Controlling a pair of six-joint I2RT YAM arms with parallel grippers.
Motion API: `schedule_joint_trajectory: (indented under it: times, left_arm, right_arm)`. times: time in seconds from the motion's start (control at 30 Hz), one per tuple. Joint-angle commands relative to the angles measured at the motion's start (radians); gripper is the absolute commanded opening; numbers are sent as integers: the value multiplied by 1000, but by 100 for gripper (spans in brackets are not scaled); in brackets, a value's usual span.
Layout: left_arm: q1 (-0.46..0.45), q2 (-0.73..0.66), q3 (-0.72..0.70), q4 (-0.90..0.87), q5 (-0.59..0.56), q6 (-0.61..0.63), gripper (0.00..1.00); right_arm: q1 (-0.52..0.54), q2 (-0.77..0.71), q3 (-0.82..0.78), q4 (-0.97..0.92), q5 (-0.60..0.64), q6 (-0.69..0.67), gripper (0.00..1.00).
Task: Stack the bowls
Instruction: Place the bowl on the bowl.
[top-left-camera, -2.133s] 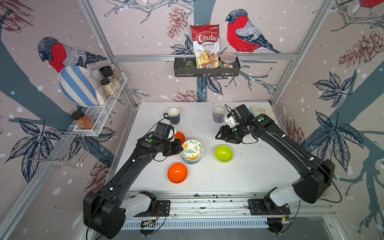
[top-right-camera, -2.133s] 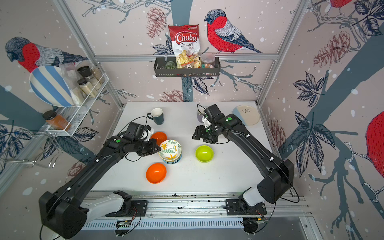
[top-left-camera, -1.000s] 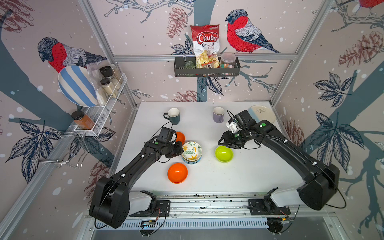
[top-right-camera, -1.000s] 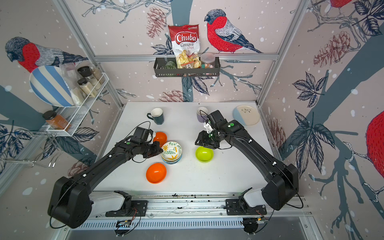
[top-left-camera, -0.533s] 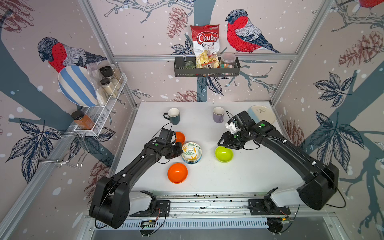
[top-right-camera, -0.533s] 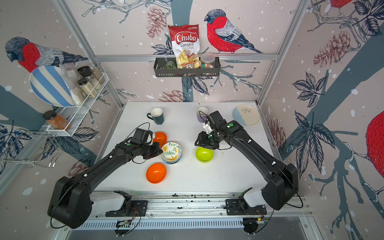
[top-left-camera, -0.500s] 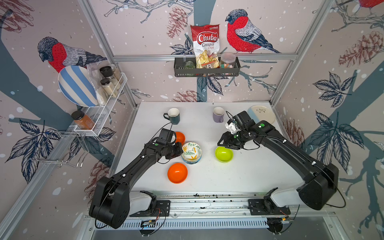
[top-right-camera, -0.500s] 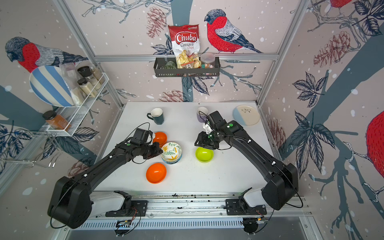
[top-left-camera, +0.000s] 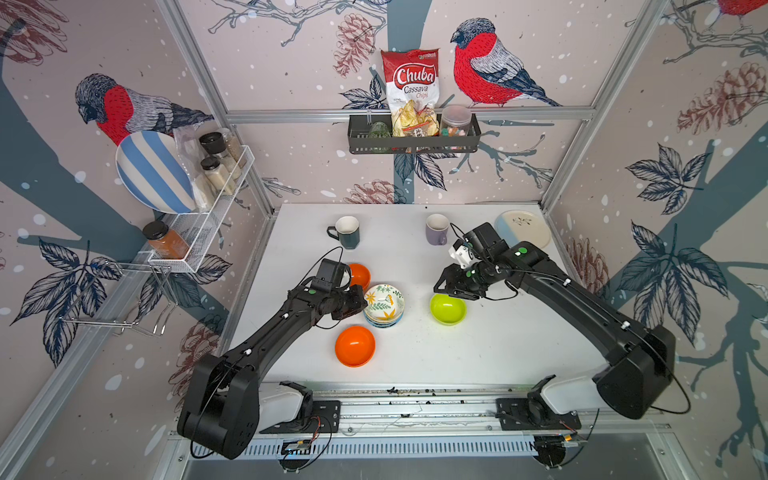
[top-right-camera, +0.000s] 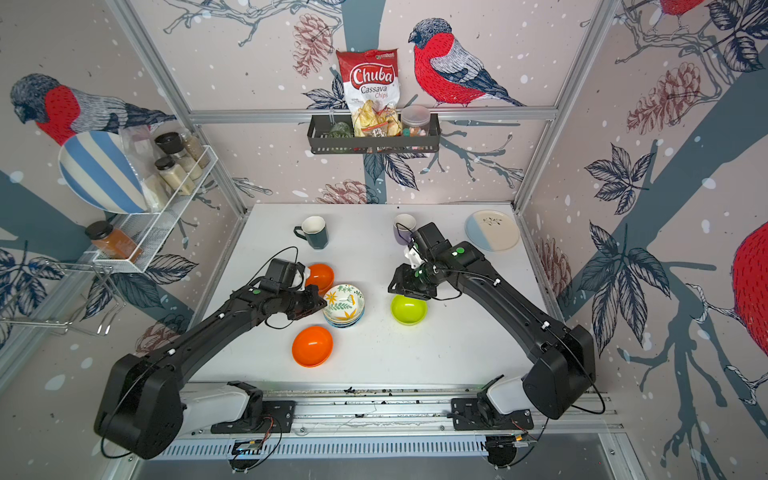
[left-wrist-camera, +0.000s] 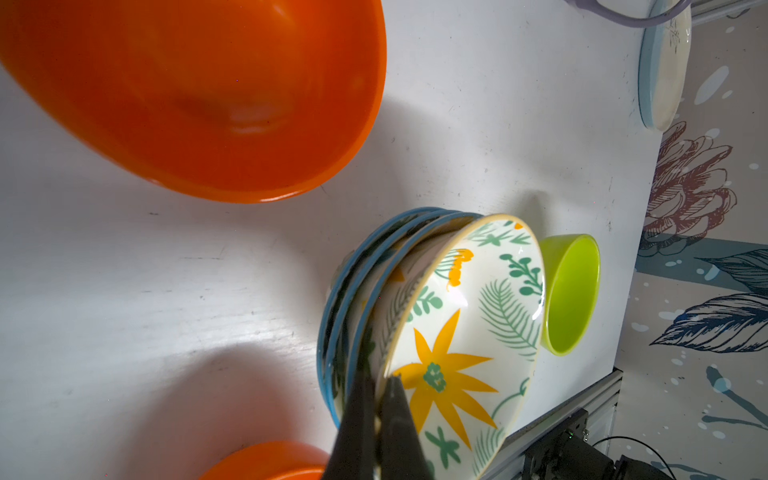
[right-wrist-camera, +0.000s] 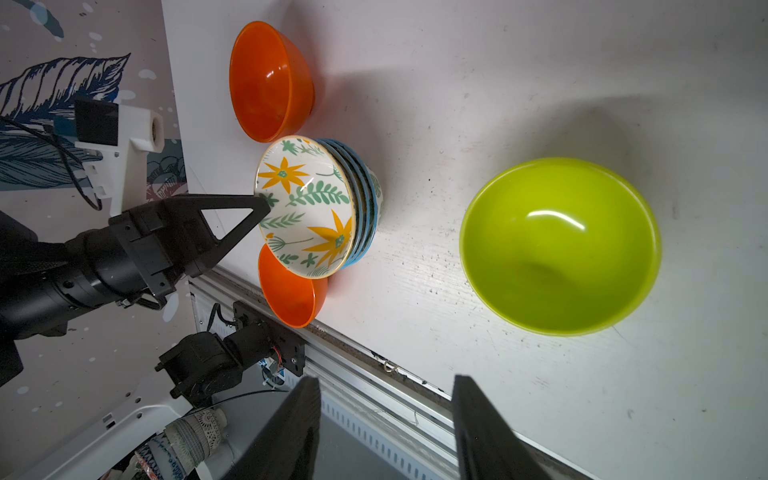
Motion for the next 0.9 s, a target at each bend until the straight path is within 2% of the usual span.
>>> schedule_joint_trajectory:
  times: [0.0, 0.4, 0.47, 0.53, 0.63, 0.87]
  left_arm:
    - [4, 1, -2, 60, 31, -7, 0]
    - [6, 5, 1, 41, 28, -5, 0]
    - [6, 2, 1, 37, 30, -4, 5]
    - [6, -4, 6, 22, 22, -3, 17]
    - [9, -11, 9, 10, 15, -1, 27]
    - [11, -16, 10, -1, 11, 0, 31]
  right_arm:
    - [4, 1, 0, 18, -7, 8, 53]
    - [5, 12, 0, 22, -8, 7, 53]
    - [5, 12, 1, 23, -7, 7, 53]
    - [6, 13, 2, 24, -9, 6, 53]
    - [5, 13, 0, 24, -9, 6, 53]
    - [8, 16, -8, 26, -12, 6, 53]
